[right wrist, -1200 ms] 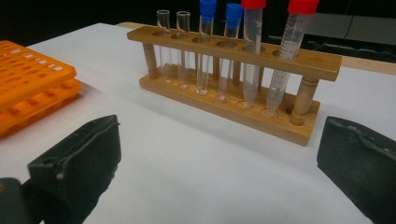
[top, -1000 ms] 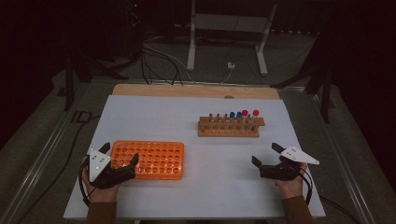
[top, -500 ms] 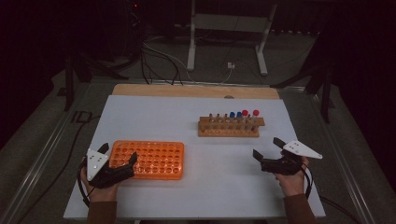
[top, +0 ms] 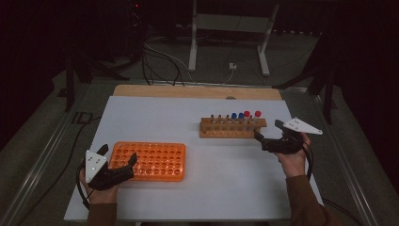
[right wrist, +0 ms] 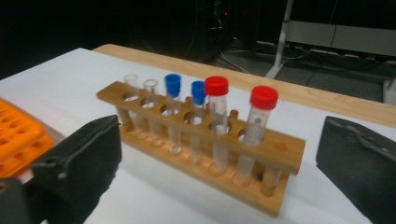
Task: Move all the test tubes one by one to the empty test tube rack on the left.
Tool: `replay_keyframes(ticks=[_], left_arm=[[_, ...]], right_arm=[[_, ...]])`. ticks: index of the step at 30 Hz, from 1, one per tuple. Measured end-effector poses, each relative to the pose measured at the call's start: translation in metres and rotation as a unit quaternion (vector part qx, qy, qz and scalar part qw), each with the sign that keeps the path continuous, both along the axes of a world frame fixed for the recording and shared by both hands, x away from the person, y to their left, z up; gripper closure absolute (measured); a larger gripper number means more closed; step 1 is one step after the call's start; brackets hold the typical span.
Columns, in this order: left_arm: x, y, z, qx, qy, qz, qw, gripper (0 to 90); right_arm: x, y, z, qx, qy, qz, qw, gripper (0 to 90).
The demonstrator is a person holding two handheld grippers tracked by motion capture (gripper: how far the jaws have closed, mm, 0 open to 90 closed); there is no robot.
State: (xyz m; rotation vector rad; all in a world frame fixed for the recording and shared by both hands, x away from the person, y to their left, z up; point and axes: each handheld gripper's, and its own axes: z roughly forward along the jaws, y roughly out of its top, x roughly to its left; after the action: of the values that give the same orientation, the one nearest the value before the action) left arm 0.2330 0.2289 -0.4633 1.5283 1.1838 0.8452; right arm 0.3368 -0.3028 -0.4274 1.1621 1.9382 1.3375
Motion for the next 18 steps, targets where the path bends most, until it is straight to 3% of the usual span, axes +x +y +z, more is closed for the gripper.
replay_keyframes(ticks=[7, 13, 18], left_arm=[[0.0, 0.0, 0.0, 0.0, 0.0, 0.001, 1.0, 0.6], [0.0, 0.0, -0.001, -0.002, 0.001, 0.001, 1.0, 0.6], [0.001, -0.001, -0.001, -0.002, 0.003, -0.002, 1.0, 0.6]], right_arm=[[0.023, 0.001, 0.004, -0.004, 0.0, 0.005, 1.0, 16.9], [0.044, 0.0, -0.008, -0.006, 0.022, -0.016, 0.9996, 30.7], [0.057, 0.0, -0.021, -0.015, 0.043, -0.028, 0.9986, 48.3]])
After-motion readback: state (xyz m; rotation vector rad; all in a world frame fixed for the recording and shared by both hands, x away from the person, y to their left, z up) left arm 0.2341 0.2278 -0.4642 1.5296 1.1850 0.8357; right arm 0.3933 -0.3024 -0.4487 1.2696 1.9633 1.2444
